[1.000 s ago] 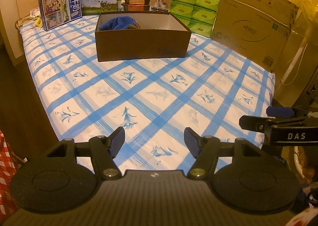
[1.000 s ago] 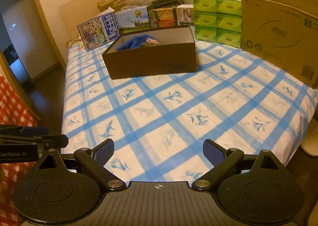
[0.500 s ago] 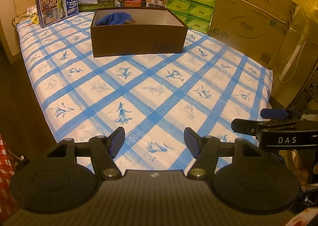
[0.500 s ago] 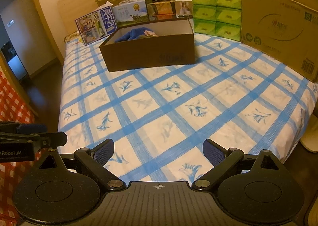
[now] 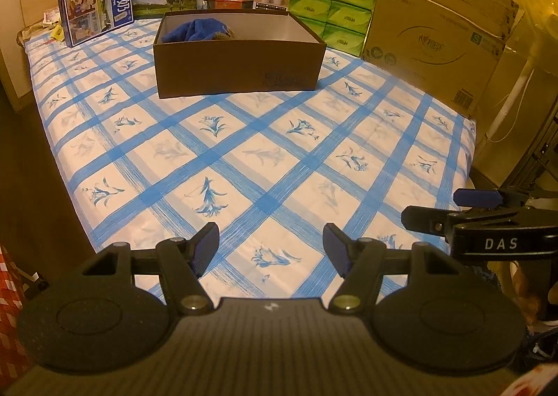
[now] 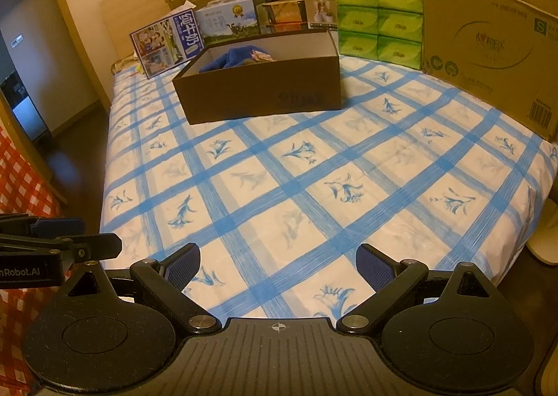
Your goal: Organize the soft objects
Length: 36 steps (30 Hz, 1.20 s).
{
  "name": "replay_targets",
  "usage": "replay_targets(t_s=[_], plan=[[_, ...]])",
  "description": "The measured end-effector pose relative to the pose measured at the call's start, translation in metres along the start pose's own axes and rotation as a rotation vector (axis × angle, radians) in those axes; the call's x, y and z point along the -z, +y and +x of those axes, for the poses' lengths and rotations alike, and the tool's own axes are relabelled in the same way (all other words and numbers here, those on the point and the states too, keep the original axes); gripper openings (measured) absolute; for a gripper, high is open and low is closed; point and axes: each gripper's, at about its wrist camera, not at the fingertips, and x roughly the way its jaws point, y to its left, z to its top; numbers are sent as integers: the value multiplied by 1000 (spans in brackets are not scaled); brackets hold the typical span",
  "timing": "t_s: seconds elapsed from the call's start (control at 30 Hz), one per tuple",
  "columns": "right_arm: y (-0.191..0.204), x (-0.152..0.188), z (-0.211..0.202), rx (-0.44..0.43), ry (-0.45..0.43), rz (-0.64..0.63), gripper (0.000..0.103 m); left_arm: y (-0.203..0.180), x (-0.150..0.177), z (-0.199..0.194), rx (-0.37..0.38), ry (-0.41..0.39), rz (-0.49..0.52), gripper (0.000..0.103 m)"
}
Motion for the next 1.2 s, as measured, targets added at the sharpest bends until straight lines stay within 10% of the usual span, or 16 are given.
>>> replay_targets(t_s=[1.2], plan=[[-2, -1, 1, -2, 1, 1, 95, 0, -1, 4, 5, 4, -2, 63]])
